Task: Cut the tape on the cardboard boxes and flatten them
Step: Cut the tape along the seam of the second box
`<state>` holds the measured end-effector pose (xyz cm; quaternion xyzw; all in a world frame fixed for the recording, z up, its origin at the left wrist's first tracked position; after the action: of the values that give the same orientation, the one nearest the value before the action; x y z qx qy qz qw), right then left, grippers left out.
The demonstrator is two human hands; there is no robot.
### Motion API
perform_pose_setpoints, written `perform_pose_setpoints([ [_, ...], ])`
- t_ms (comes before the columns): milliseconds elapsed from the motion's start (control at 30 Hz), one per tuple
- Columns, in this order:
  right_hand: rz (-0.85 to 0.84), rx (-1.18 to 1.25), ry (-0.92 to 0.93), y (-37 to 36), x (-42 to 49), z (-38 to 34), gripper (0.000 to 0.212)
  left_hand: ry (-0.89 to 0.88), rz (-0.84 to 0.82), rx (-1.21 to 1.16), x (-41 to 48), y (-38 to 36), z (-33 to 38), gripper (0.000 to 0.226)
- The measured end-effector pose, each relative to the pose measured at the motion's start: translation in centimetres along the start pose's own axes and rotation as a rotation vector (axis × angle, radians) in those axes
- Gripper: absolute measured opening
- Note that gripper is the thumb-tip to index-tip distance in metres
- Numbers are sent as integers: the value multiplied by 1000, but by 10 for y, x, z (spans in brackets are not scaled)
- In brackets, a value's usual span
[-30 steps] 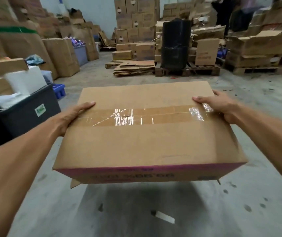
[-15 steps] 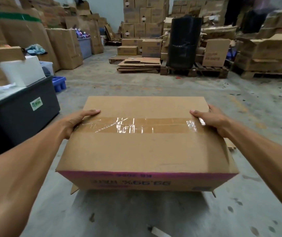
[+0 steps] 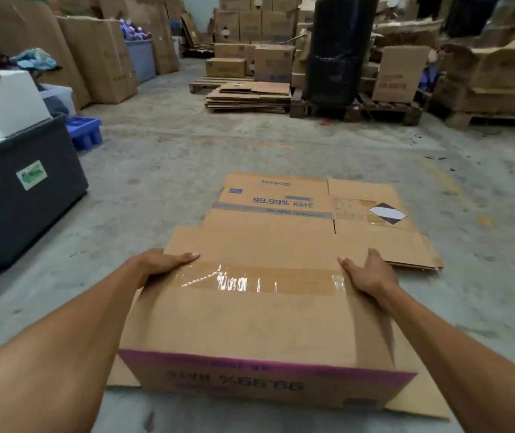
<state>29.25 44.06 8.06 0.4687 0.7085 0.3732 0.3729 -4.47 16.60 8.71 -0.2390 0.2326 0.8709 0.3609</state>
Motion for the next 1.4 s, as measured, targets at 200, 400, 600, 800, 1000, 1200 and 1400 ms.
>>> perform_pose_setpoints([
  [200,134,-110,16,-25,7,8,78,-123,209,-36,43,-4,-14,67],
  [400,237,-204,-7,-35,18,-4,62,-260,438,73,62,-9,-5,67],
  [600,184,-524,59,-54,-14,-29,57,-136,540,269,42,-20,-4,79],
  [800,126,-560,214,-84,-105,-45,67,-120,742,390,-8,-41,-35,86],
  [1000,249,-445,427,-120,-228,-38,68,-108,771,402,-45,-41,-65,95],
  [1200,149,-501,562,-166,-264,25,73,-61,923,417,-56,-54,-65,83],
  [1400,-281,-669,417,-183,-264,84,64,-76,1015,347,-48,-69,-61,73],
])
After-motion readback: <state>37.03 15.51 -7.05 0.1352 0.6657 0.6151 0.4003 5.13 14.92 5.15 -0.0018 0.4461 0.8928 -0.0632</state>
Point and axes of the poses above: each hand's wrist, its own x-axis towards the middle knuckle, its own y-axis out of the back of the hand, z = x × y, the point moved 4 cm from there along x, towards the middle knuckle, and after that the axes turned 15 degrees about -x, right-handed, at the moved point
